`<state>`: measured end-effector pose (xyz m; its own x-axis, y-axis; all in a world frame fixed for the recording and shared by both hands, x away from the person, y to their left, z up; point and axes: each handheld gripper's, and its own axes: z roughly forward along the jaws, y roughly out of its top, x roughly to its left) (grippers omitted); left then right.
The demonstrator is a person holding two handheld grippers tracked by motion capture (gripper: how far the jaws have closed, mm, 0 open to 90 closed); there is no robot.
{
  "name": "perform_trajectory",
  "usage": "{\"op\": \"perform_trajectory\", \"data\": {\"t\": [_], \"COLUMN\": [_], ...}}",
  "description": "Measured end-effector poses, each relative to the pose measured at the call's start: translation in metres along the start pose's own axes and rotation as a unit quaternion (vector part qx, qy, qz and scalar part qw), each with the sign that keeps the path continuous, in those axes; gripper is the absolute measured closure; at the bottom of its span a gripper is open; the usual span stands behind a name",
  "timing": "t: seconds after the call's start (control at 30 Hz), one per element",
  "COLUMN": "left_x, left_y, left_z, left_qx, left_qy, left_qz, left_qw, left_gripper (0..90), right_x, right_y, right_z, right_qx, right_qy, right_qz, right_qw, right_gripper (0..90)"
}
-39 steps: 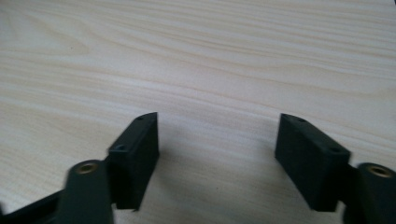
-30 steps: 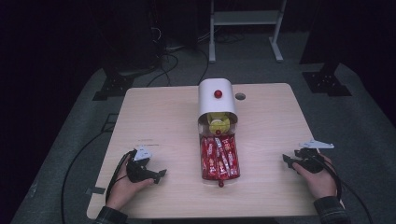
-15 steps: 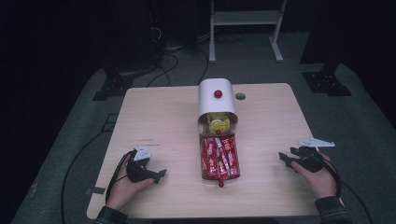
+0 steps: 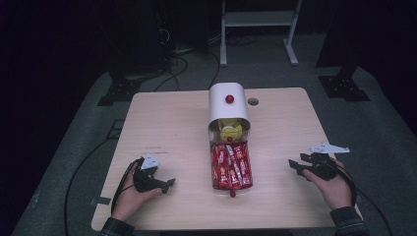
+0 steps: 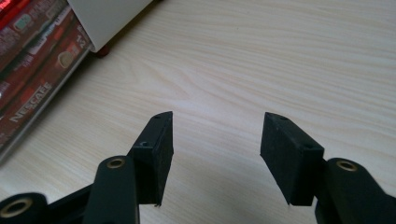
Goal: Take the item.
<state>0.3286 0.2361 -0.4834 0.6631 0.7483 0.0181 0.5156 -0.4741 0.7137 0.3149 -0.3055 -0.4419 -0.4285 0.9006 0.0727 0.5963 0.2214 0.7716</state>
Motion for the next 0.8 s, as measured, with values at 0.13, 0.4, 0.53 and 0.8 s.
{"op": "perform_trajectory", "data": {"t": [0.13, 0.4, 0.53, 0.8], "left_x": [0.000, 0.000, 0.000, 0.000], "left_y": [0.000, 0.000, 0.000, 0.000], "left_z": [0.000, 0.000, 0.000, 0.000], "left_qx": [0.001, 0.001, 0.001, 0.001], "left_qy": [0.000, 0.000, 0.000, 0.000], "left_qz": [0.000, 0.000, 0.000, 0.000], "left_qw": [1.0000, 1.0000, 1.0000, 1.0000], "left_gripper": [0.0, 0.0, 0.0, 0.0], "right_x": [0.002, 0.008, 0.014, 0.025], "right_y": [0.004, 0.010, 0.014, 0.021], "right_z": [-0.002, -0.005, -0.007, -0.006], "right_qx": [-0.005, -0.011, -0.014, -0.017], "right_qy": [0.002, 0.014, 0.024, 0.041], "right_qz": [0.000, -0.007, -0.014, -0.025], "right_qw": [1.0000, 0.9998, 0.9995, 0.9987], "right_gripper": [43.0, 43.1, 43.2, 43.6]}}
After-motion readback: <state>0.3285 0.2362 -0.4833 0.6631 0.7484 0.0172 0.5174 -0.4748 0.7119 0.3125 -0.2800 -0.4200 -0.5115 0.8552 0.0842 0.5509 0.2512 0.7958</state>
